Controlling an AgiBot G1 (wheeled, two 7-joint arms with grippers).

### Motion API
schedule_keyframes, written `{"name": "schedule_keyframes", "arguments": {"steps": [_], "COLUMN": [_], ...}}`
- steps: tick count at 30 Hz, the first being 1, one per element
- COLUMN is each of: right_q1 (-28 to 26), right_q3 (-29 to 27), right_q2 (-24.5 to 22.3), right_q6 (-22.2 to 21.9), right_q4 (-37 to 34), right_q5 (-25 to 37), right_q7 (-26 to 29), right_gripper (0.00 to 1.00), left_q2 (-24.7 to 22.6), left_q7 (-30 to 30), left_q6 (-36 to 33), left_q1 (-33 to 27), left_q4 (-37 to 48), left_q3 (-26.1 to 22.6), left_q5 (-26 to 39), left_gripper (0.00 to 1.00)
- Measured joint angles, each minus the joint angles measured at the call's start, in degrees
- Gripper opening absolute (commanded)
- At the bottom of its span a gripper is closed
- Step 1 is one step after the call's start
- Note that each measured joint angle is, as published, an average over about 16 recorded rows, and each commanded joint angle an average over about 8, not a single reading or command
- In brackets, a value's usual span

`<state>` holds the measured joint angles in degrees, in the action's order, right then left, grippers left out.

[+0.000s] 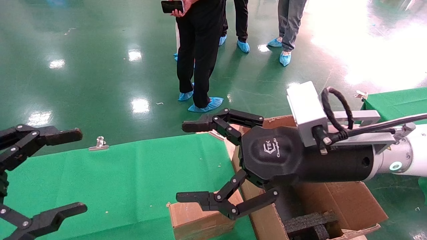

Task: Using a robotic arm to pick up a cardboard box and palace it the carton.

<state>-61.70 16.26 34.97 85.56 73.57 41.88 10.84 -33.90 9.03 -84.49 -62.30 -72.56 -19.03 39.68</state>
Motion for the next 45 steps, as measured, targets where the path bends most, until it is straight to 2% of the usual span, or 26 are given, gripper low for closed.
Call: {"name": "schedule_keyframes", "arguments": {"steps": [13, 14, 15, 21, 22, 34, 45], "right_q1": [0.0, 0.0, 0.0, 0.0, 0.01, -1.45, -8.67], "right_q3": [0.0, 0.0, 0.0, 0.0, -0.02, 1.54, 8.57], "right_q2": [0.0, 0.0, 0.0, 0.0, 0.0, 0.33, 3.02], "right_q6": [0.0, 0.0, 0.0, 0.0, 0.01, 0.46, 3.14], "right_q4": [0.0, 0.0, 0.0, 0.0, 0.0, -0.55, -3.58], "right_q5": [0.0, 0.0, 0.0, 0.0, 0.0, 3.06, 15.3], "right_q7": [0.0, 0.0, 0.0, 0.0, -0.01, 0.45, 2.08], "right_gripper": [1.0, 1.0, 1.0, 1.0, 1.0, 1.0, 1.0], "left_q2": [0.0, 0.0, 0.0, 0.0, 0.0, 0.0, 0.0], "left_q7": [0.0, 0.0, 0.0, 0.0, 0.0, 0.0, -0.01], "left_q6": [0.0, 0.0, 0.0, 0.0, 0.0, 0.0, 0.0], "left_q1": [0.0, 0.0, 0.0, 0.0, 0.0, 0.0, -0.01], "left_q4": [0.0, 0.0, 0.0, 0.0, 0.0, 0.01, 0.02], "left_q3": [0.0, 0.0, 0.0, 0.0, 0.0, 0.0, -0.02], "left_q5": [0.0, 0.0, 0.0, 0.0, 0.0, 0.0, -0.01], "left_gripper": [1.0, 0.94, 0.83, 0.08, 0.02, 0.0, 0.0]}}
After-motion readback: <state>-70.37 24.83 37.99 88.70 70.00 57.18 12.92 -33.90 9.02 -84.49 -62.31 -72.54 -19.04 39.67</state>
